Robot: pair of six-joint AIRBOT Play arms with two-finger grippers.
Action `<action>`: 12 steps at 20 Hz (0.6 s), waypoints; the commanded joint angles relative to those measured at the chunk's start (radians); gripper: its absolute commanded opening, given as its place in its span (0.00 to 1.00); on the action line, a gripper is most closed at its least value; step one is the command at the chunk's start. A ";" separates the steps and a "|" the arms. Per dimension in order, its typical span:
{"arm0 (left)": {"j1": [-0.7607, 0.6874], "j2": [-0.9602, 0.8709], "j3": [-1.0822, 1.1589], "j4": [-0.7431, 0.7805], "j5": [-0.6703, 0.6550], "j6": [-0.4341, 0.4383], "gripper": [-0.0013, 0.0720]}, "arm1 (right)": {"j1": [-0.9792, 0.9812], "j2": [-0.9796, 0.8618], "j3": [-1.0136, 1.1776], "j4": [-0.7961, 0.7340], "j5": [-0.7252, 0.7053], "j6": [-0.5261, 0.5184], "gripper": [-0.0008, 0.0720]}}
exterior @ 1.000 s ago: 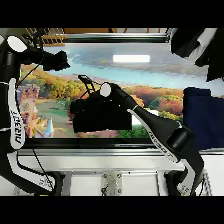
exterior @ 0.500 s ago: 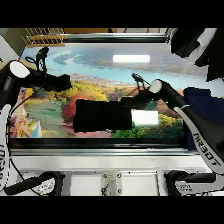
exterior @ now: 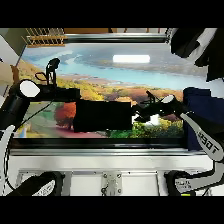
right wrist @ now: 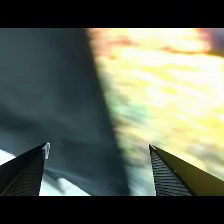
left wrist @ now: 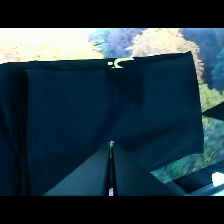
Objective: Fold the clothes and pants, and hang the long-sleeved shirts on hangers.
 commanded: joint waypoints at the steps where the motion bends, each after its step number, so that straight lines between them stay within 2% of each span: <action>1: -0.011 0.010 -0.011 0.000 0.021 -0.002 0.03 | 0.092 -0.063 0.021 0.175 -0.066 -0.081 0.98; 2: -0.011 0.010 -0.011 0.000 0.021 -0.002 0.03 | 0.129 -0.079 0.041 0.193 -0.083 -0.081 0.97; 3: -0.011 0.010 -0.011 0.000 0.021 -0.002 0.03 | 0.160 -0.092 0.060 0.207 -0.102 -0.081 0.87; 6: -0.011 0.010 -0.011 0.000 0.018 -0.002 0.03 | 0.222 -0.103 0.103 0.219 -0.183 -0.090 0.18; 7: -0.011 0.010 -0.011 0.000 0.015 -0.002 0.03 | 0.224 -0.102 0.117 0.217 -0.185 -0.115 0.03; 10: -0.011 0.010 -0.011 0.000 0.005 -0.002 0.03 | 0.159 -0.060 0.173 0.165 -0.146 -0.122 0.03; 12: -0.011 0.010 -0.011 0.001 0.005 -0.002 0.03 | 0.050 -0.005 0.235 0.040 -0.097 -0.074 0.03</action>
